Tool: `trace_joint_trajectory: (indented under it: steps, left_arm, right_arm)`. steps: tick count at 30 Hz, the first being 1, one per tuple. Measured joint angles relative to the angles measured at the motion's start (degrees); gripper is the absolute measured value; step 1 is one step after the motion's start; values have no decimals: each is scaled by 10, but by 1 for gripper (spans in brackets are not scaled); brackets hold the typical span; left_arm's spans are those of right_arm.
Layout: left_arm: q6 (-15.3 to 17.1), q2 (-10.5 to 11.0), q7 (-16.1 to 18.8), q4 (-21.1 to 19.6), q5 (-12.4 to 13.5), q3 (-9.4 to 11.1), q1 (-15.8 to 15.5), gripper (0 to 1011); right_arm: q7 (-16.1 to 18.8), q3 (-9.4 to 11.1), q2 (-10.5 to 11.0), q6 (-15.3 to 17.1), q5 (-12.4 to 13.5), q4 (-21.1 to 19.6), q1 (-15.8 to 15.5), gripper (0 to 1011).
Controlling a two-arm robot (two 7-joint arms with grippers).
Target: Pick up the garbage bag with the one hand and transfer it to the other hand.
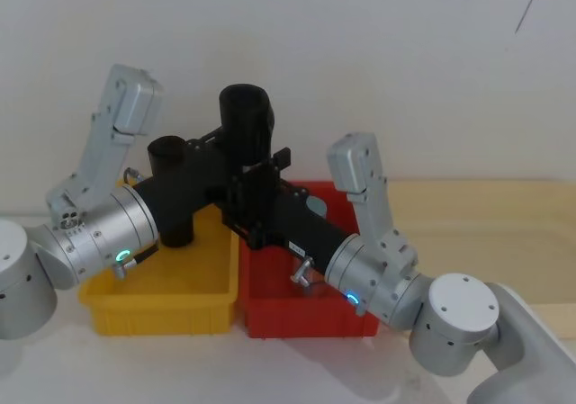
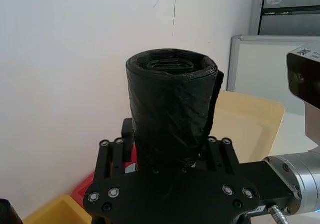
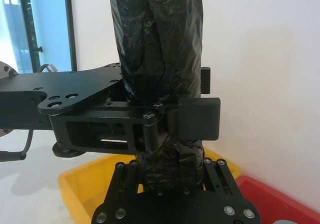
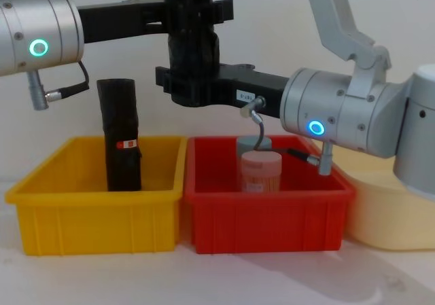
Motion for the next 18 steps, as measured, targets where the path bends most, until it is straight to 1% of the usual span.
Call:
trace_joint_trajectory:
  steps: [1, 3, 4, 5, 6, 7, 9, 11, 18]
  left_arm:
    - [0, 0, 0, 0, 0, 0, 0, 719]
    - [0, 0, 0, 0, 0, 0, 0, 750]
    - [0, 0, 0, 0, 0, 0, 0, 812]
    - [0, 0, 0, 0, 0, 0, 0, 850]
    - [0, 0, 0, 0, 0, 0, 0, 850]
    - [0, 0, 0, 0, 0, 0, 0, 899]
    - [0, 0, 0, 0, 0, 0, 0, 926]
    - [0, 0, 0, 0, 0, 0, 0, 991]
    - [0, 0, 0, 0, 0, 0, 0, 1002]
  right_arm:
    - [-1, 0, 0, 1, 0, -1, -1, 529]
    - [-3, 1, 1, 2, 1, -2, -2, 529]
    - [-4, 2, 1, 3, 1, -3, -3, 529]
    - [-7, 4, 1, 5, 1, -6, -4, 529]
    - [-9, 5, 1, 6, 1, -6, -5, 529]
    - [-10, 6, 2, 7, 1, -8, -6, 529]
    - [-17, 10, 4, 11, 1, -11, -10, 529]
    - [-24, 14, 6, 14, 1, -14, -14, 529]
    - [-50, 31, 16, 23, -4, -24, -27, 529]
